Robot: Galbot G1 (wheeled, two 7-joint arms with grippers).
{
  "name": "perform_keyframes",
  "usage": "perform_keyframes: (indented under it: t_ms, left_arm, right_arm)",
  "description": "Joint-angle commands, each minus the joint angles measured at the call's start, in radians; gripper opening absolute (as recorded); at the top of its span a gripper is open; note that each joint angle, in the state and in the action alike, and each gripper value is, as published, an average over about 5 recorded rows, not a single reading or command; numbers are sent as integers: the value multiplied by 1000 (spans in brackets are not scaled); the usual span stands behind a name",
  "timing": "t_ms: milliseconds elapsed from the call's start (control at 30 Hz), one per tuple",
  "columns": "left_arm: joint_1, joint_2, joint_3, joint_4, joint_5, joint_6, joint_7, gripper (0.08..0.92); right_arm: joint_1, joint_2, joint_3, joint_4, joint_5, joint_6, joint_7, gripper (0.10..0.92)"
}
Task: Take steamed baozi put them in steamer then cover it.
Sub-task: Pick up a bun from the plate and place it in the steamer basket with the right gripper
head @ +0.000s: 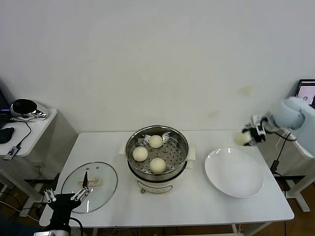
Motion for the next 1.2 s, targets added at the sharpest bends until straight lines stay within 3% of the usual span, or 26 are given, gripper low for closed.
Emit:
perform_keyframes:
  t_ms: [33,267,433,900,1200]
  left_arm:
    - [-12,1,17,9,1,0,0,823]
    - [-20,-3,17,20,-1,-6,-2,823]
    - [-25,-12,17,21,-2,-6,-2,823]
    - [-32,-19,8,6,-7,-6,-3,823]
    - [-36,-19,14,15,-7,-7,-3,823]
  right_arm:
    - [515,137,-433,236,415,-197,74,570]
    - [466,328,-454,242,583,-341,186,577]
    - [391,427,-447,200,612,-417,244,577]
    - [167,555,-402,-8,406,-415,247,577]
    - [123,553,-386,-47,371,-411,239,580]
